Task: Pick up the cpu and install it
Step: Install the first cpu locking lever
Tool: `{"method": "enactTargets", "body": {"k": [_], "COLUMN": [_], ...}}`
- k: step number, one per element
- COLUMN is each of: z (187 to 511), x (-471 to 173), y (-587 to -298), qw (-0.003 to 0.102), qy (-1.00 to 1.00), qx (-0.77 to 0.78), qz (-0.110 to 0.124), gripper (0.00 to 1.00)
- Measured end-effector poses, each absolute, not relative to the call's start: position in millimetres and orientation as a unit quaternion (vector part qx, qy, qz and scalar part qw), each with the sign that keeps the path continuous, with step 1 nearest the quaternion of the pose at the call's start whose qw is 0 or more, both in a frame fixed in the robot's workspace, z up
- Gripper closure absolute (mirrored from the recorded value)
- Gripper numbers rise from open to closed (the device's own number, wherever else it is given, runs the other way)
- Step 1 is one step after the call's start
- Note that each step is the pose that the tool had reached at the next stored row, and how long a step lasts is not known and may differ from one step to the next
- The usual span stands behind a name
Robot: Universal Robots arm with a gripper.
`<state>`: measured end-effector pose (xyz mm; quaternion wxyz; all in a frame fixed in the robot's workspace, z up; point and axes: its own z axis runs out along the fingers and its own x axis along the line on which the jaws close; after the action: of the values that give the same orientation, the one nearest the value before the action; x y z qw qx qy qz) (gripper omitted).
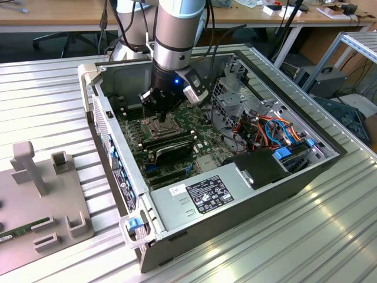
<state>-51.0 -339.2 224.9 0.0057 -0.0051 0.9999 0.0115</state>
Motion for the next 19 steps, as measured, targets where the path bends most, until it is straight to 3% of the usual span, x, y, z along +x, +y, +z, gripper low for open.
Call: {"method": "enactTargets", "body": {"k": [10,19], "z": [226,248], "x": [-59,-59], "y": [-339,-339], "qw": [0.007,0.010], "qy": [1.000,1.000], "qx": [-0.005,-0.005], "qz": [0.011,0.011], "gripper": [0.89,0.89]}}
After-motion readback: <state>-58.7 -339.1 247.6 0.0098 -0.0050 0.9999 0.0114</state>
